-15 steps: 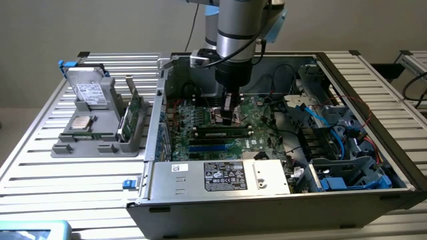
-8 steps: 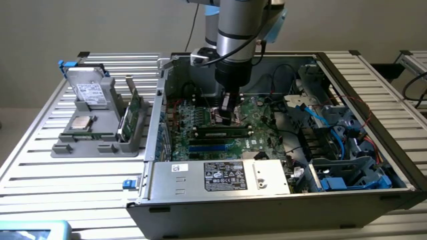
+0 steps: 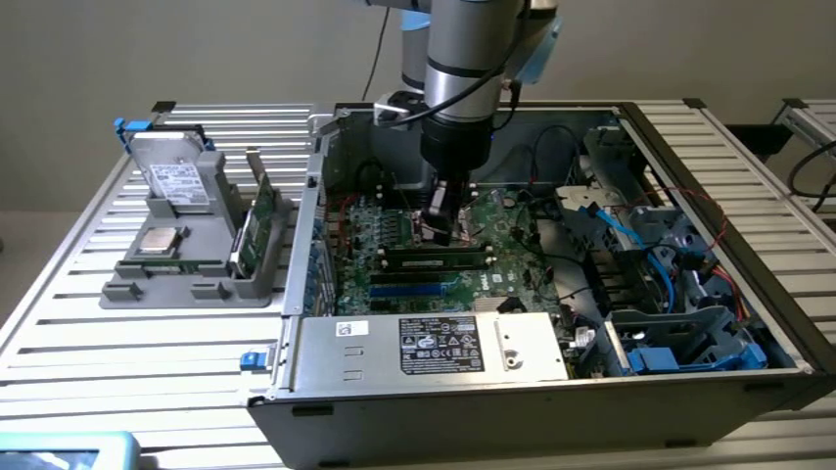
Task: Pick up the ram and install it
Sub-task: 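Press down the ram until it locks into place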
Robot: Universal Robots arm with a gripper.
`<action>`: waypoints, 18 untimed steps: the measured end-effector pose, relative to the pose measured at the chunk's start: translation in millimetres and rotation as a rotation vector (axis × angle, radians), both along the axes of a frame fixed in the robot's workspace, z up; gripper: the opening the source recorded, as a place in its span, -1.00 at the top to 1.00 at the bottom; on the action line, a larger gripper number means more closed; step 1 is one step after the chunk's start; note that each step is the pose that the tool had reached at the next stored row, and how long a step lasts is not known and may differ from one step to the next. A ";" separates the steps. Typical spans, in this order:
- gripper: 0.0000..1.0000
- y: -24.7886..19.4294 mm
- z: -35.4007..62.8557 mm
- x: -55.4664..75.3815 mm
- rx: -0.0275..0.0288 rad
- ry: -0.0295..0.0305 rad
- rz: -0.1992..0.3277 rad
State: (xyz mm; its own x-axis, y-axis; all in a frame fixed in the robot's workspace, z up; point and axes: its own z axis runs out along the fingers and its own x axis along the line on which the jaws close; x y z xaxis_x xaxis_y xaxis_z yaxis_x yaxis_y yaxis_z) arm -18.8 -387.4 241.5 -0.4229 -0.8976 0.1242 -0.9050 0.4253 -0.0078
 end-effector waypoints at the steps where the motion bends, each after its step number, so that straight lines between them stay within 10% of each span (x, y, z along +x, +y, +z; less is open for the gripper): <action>1: 0.79 0.0 0.0 0.0 0.0000 -0.0001 -0.009; 18: 0.79 0.0 0.0 0.0 0.0000 -0.0002 -0.193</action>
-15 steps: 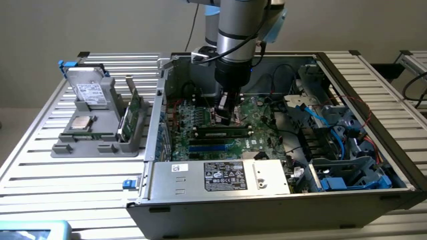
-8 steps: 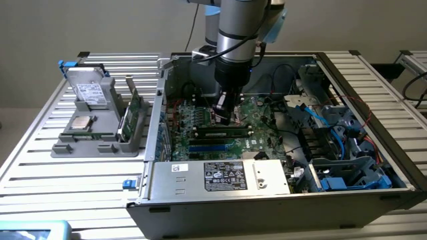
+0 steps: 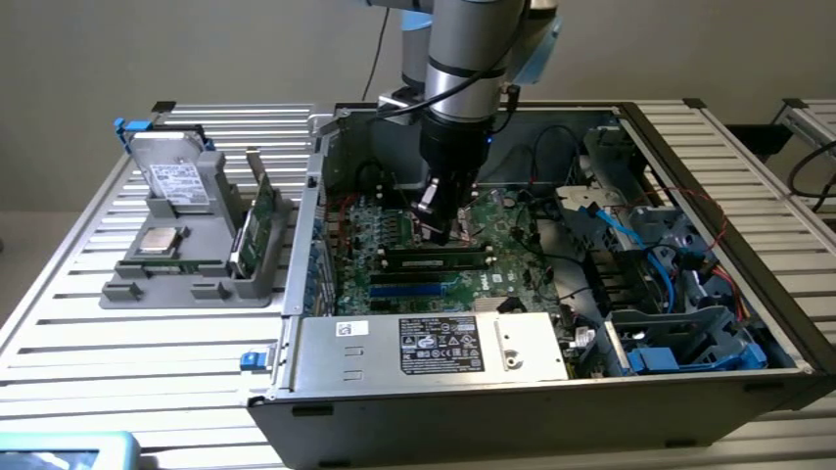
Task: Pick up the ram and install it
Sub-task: 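Press down the ram until it locks into place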
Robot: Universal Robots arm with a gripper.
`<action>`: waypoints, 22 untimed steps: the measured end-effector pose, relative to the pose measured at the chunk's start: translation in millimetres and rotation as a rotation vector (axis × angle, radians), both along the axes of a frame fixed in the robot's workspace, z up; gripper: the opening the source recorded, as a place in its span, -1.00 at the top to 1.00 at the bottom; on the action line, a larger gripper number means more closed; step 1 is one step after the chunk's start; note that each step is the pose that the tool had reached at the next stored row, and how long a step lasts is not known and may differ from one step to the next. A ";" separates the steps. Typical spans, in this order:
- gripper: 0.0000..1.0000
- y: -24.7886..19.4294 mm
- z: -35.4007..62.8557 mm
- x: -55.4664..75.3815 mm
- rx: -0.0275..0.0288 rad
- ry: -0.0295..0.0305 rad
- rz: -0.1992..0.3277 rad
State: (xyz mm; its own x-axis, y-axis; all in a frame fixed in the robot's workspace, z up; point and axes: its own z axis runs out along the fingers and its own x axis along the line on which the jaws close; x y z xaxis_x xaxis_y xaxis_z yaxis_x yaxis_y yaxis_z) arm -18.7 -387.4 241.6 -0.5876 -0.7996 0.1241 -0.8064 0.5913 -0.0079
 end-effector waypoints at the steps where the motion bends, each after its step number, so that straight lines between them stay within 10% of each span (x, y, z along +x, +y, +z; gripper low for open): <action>1: 0.79 0.0 0.0 0.0 0.0000 0.0000 -0.013; 16: 0.79 0.0 0.0 0.0 0.0001 -0.0026 -0.189; 22: 0.79 0.0 0.0 0.0 0.0015 -0.0160 -0.250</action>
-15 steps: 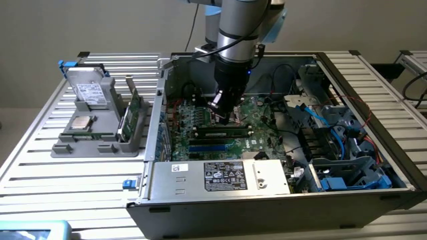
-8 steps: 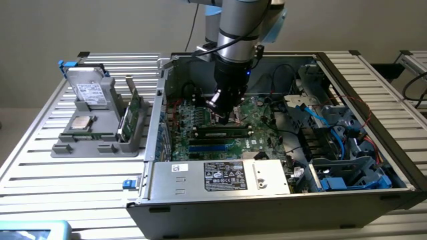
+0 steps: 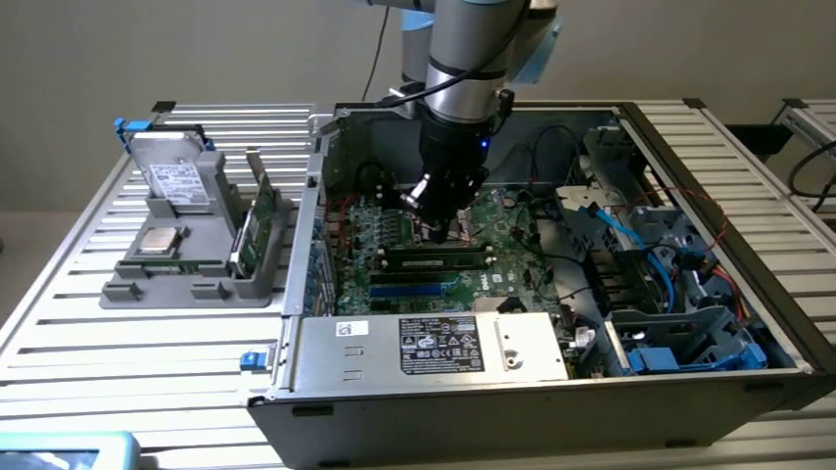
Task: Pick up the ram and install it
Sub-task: 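Press down the ram until it locks into place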
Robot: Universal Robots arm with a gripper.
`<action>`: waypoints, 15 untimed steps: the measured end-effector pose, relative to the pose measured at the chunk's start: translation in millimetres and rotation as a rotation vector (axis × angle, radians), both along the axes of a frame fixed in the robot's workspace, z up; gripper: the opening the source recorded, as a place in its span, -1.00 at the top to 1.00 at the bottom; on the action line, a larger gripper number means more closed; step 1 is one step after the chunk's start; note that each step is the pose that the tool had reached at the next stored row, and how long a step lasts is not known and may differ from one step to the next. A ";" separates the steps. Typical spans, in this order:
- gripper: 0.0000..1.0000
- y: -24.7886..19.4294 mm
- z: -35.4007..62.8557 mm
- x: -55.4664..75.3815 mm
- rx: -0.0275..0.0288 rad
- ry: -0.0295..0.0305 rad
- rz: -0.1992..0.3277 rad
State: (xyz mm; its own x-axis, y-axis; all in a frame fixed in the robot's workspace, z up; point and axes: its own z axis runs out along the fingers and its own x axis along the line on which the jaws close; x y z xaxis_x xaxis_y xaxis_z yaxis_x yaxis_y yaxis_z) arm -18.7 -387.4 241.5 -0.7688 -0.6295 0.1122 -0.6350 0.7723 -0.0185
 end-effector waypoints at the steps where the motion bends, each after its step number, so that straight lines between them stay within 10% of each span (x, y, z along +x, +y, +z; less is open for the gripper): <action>1: 0.79 0.0 -0.1 0.1 0.0001 -0.0019 -0.009; 15: 0.79 0.2 -0.2 0.2 -0.0002 -0.0086 -0.158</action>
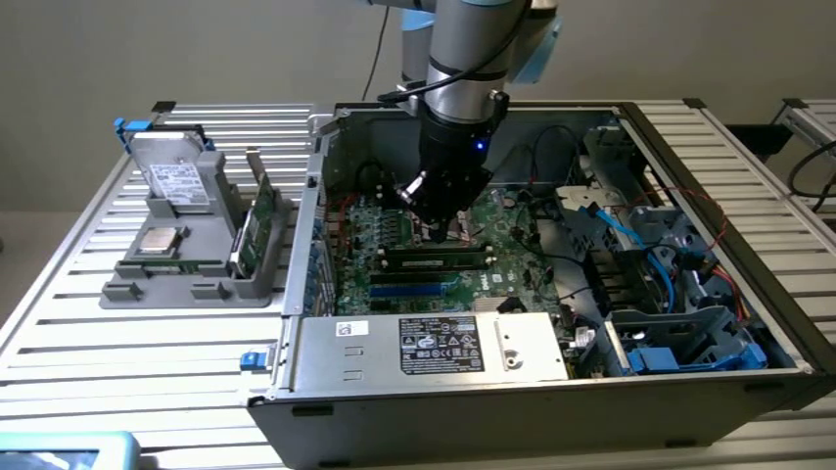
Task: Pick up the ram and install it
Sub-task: 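Press down the ram until it locks into place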
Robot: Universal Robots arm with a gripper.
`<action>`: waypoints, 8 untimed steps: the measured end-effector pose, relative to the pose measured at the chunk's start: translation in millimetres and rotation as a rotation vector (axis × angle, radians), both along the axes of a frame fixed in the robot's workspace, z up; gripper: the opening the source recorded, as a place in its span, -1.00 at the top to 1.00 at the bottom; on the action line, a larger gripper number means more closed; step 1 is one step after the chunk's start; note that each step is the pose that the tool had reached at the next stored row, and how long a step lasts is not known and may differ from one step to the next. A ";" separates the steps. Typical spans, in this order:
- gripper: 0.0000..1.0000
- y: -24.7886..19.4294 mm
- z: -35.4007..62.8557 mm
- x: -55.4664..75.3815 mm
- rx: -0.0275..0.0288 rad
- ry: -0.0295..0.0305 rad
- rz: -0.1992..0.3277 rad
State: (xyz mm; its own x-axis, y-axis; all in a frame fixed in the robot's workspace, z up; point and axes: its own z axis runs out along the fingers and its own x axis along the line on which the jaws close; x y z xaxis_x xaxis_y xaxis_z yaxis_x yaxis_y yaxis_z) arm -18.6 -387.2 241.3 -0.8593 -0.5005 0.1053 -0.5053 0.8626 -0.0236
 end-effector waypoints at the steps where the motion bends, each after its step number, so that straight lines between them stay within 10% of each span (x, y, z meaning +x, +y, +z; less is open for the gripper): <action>1: 0.79 0.0 0.0 0.0 -0.0012 -0.0053 -0.008; 4: 0.79 0.0 -0.1 0.0 -0.0091 -0.0301 -0.029; 8: 0.79 0.0 -0.4 0.0 -0.0340 -0.0631 -0.055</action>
State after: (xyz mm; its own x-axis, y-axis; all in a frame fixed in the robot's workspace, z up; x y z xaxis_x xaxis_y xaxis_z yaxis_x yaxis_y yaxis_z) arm -18.6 -387.2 240.9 -0.8908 -0.4495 0.0662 -0.4539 0.8871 -0.0837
